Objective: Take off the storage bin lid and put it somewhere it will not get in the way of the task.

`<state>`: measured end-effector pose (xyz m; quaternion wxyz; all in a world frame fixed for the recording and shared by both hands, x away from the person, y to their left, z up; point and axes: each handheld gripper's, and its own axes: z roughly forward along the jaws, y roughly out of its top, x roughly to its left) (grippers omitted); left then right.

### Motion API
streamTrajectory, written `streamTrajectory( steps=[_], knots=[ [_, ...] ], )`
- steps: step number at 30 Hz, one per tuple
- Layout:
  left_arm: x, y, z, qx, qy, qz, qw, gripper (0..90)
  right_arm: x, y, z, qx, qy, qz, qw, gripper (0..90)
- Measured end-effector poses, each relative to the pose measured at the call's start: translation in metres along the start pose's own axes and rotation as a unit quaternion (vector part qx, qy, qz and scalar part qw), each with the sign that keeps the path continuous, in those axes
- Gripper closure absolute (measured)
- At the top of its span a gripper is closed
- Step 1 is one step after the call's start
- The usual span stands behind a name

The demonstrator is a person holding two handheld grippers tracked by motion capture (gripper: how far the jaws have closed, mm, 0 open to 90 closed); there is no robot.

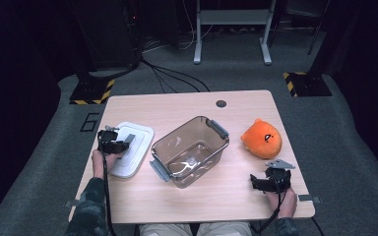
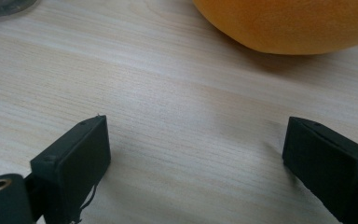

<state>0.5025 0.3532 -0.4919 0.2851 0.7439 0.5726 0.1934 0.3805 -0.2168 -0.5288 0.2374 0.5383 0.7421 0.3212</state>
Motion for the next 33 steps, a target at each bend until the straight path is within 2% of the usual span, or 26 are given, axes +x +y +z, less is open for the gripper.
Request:
streamTrajectory(
  steps=[5, 15, 24, 25, 28, 33],
  knots=[
    [-0.001, 0.0, 0.005, 0.007, 0.005, 0.005, 1.0, 66.3, 0.0, 0.0, 0.0, -0.001, 0.0, 0.0, 1.0, 6.7],
    [0.002, -0.002, 0.009, -0.006, 0.001, -0.003, 1.0, 65.6, 0.0, 0.0, 0.0, 0.0, 0.001, 0.0, 1.0, 6.7],
    [0.004, -0.001, 0.01, -0.012, 0.005, -0.002, 0.9999, 65.3, 0.0, 0.0, 0.0, 0.0, 0.001, 0.0, 1.0, 6.7],
    [0.005, -0.001, 0.009, -0.011, 0.004, -0.006, 0.9999, 63.1, 0.0, 0.0, 0.0, -0.001, 0.0, 0.0, 1.0, 6.7],
    [0.006, -0.002, 0.005, -0.025, 0.009, -0.03, 0.9992, 45.0, 0.0, 0.0, 0.0, 0.0, 0.001, 0.0, 1.0, 6.8],
    [0.006, -0.005, -0.004, -0.034, 0.015, -0.043, 0.9984, 21.1, 0.0, 0.0, 0.0, 0.0, 0.001, 0.001, 1.0, 6.8]
  ],
)
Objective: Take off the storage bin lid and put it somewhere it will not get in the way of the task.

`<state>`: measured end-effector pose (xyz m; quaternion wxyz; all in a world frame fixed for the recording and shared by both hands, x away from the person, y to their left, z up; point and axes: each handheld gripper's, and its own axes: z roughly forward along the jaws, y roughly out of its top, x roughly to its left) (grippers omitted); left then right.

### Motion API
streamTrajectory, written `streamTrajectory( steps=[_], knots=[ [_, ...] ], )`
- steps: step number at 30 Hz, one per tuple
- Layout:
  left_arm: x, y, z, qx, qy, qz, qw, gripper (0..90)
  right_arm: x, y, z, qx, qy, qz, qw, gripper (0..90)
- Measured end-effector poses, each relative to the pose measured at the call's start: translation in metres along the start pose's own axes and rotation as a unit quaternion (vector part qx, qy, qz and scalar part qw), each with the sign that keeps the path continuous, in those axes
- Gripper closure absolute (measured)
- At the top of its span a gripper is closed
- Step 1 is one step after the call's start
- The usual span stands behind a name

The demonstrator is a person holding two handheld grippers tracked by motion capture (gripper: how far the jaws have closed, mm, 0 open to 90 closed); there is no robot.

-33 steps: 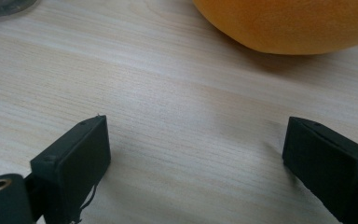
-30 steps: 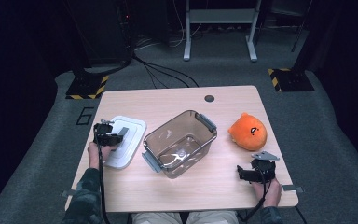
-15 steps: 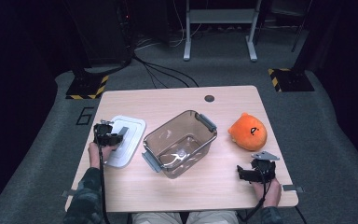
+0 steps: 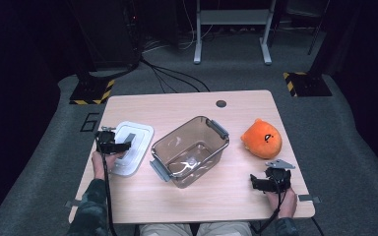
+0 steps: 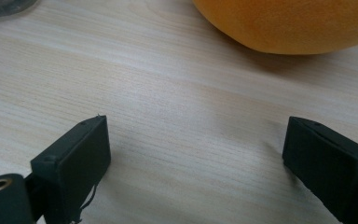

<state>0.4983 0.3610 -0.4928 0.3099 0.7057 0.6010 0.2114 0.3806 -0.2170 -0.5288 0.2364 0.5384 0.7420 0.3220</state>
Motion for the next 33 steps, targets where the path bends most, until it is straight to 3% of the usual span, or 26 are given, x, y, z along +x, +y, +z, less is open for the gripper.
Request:
streamTrajectory(
  steps=[12, 18, 21, 33],
  knots=[
    [-0.013, -0.011, -0.033, -0.044, -0.007, 0.018, 0.9988, 3.9, 0.0, 0.0, 0.0, 0.0, 0.0, 0.0, 1.0, 6.8],
    [-0.025, -0.023, -0.045, -0.054, -0.015, 0.029, 0.998, 0.5, 0.0, 0.0, 0.0, 0.0, -0.001, 0.0, 1.0, 6.7],
    [-0.028, -0.03, -0.048, -0.058, -0.032, 0.03, 0.9974, 0.0, 0.0, 0.0, 0.0, 0.0, -0.002, 0.0, 1.0, 6.7],
    [-0.053, -0.061, -0.063, -0.071, -0.057, 0.052, 0.9945, 0.0, 0.0, 0.0, 0.0, 0.0, 0.0, 0.0, 1.0, 6.7]
  ],
)
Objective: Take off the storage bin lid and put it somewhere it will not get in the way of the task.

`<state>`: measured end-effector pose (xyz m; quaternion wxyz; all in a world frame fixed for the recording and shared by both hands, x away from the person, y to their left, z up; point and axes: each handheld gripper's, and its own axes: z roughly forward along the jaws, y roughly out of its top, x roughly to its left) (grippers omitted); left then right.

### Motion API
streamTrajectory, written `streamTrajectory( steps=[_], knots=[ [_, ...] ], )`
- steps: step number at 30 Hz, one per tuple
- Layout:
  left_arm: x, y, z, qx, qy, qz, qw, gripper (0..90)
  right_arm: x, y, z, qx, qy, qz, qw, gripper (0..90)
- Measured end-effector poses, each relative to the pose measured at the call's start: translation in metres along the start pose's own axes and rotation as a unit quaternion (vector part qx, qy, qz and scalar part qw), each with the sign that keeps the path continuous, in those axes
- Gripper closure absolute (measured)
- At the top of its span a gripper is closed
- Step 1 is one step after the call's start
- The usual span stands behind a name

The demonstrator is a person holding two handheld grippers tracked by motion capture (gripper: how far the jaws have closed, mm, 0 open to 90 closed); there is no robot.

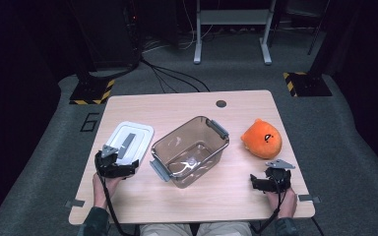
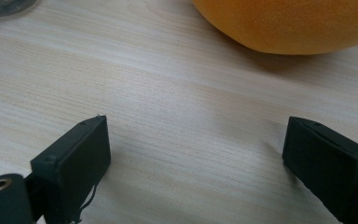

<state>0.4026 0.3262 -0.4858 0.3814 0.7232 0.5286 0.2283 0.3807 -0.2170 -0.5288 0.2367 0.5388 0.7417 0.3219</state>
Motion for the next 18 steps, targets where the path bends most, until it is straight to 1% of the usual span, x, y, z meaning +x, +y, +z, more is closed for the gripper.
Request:
streamTrajectory(
  steps=[2, 7, 8, 9, 12, 14, 16, 18],
  knots=[
    [-0.007, -0.006, -0.002, -0.003, -0.004, 0.005, 1.0, 0.0, 0.0, 0.0, 0.0, 0.0, 0.0, 0.0, 1.0, 6.7],
    [-0.024, -0.018, -0.007, -0.005, -0.021, 0.017, 0.9996, 0.0, 0.0, 0.0, 0.0, 0.0, 0.0, 0.0, 1.0, 6.8],
    [-0.024, -0.018, -0.007, -0.005, -0.021, 0.017, 0.9996, 0.0, 0.0, 0.0, 0.0, 0.0, 0.0, 0.0, 1.0, 6.8],
    [-0.031, -0.025, -0.009, -0.002, -0.029, 0.021, 0.9994, 0.0, 0.0, 0.0, 0.0, 0.0, 0.0, 0.0, 1.0, 6.7],
    [-0.04, -0.033, -0.01, 0.001, -0.039, 0.025, 0.9989, 0.0, 0.0, 0.0, 0.0, 0.0, 0.0, -0.001, 1.0, 6.8],
    [-0.046, -0.04, -0.01, 0.009, -0.044, 0.037, 0.9983, 0.0, 0.0, 0.0, 0.0, 0.0, 0.0, -0.001, 1.0, 6.8],
    [-0.051, -0.046, -0.01, 0.01, -0.045, 0.036, 0.9983, 0.0, 0.0, 0.0, 0.0, 0.0, 0.0, -0.001, 1.0, 6.8],
    [-0.056, -0.05, -0.008, 0.013, -0.05, 0.042, 0.9978, 0.0, 0.0, 0.0, 0.0, 0.0, 0.0, -0.001, 1.0, 6.8]
  ],
)
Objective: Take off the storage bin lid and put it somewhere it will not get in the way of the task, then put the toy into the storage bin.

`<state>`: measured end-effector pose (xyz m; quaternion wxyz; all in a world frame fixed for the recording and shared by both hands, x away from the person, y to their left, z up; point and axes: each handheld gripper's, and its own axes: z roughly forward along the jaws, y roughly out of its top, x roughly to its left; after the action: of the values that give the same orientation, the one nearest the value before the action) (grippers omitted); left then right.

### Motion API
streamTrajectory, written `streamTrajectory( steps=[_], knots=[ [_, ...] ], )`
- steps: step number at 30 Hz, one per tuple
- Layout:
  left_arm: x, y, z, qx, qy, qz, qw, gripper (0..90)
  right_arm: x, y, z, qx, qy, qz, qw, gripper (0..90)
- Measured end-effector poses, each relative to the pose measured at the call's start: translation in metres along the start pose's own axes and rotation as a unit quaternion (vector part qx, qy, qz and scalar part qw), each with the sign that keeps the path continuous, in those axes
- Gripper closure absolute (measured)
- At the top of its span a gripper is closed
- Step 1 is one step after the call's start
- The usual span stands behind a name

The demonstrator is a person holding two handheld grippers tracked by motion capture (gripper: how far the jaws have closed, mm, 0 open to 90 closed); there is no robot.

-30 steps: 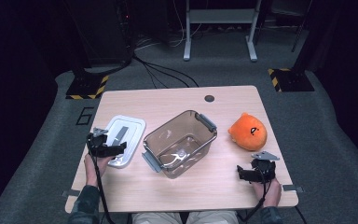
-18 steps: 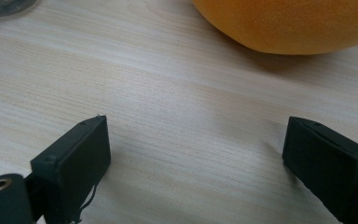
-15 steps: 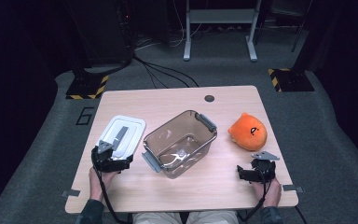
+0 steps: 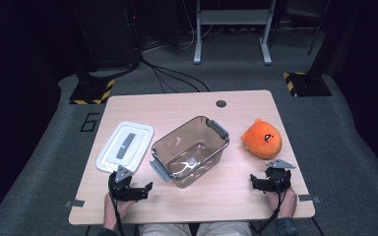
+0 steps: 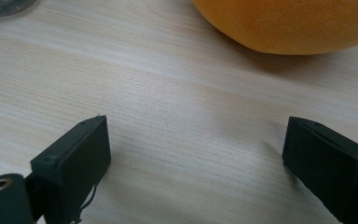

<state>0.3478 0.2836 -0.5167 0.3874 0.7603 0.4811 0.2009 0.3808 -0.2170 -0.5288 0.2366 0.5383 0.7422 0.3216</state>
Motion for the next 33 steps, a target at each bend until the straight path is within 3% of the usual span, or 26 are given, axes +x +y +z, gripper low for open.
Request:
streamTrajectory(
  steps=[5, 13, 16, 18, 20, 24, 25, 28, 33],
  knots=[
    [-0.012, -0.004, 0.005, 0.01, -0.011, 0.015, 0.9998, 0.0, 0.0, 0.0, 0.0, 0.0, 0.0, -0.001, 1.0, 6.8],
    [-0.017, -0.005, 0.017, 0.039, -0.023, 0.027, 0.9986, 0.0, 0.0, 0.0, 0.0, 0.0, 0.0, 0.0, 1.0, 6.7],
    [-0.017, -0.004, 0.019, 0.047, -0.018, 0.026, 0.9984, 0.0, 0.001, 0.0, 0.0, 0.0, 0.004, 0.001, 1.0, 5.8],
    [-0.021, -0.004, 0.021, 0.055, -0.002, 0.043, 0.9976, 0.0, 0.001, 0.0, 0.0, 0.001, 0.005, 0.001, 1.0, 5.4],
    [-0.022, -0.004, 0.021, 0.055, -0.004, 0.05, 0.9972, 0.0, 0.001, 0.0, 0.0, 0.003, 0.004, -0.002, 1.0, 4.9],
    [-0.022, -0.004, 0.021, 0.055, -0.003, 0.05, 0.9973, 0.0, 0.001, 0.0, 0.0, 0.005, -0.004, 0.0, 1.0, 1.3],
    [-0.022, -0.004, 0.021, 0.057, -0.004, 0.051, 0.9971, 0.0, 0.001, -0.001, 0.0, 0.009, -0.009, 0.012, 0.9998, 0.0],
    [-0.022, -0.004, 0.021, 0.056, -0.004, 0.05, 0.9971, 0.0, 0.002, -0.002, -0.001, 0.007, -0.011, 0.006, 0.9999, 0.0],
    [-0.023, -0.004, 0.022, 0.052, -0.003, 0.045, 0.9976, 0.0, 0.001, 0.001, -0.002, 0.025, 0.004, -0.001, 0.9997, 0.0]
  ],
)
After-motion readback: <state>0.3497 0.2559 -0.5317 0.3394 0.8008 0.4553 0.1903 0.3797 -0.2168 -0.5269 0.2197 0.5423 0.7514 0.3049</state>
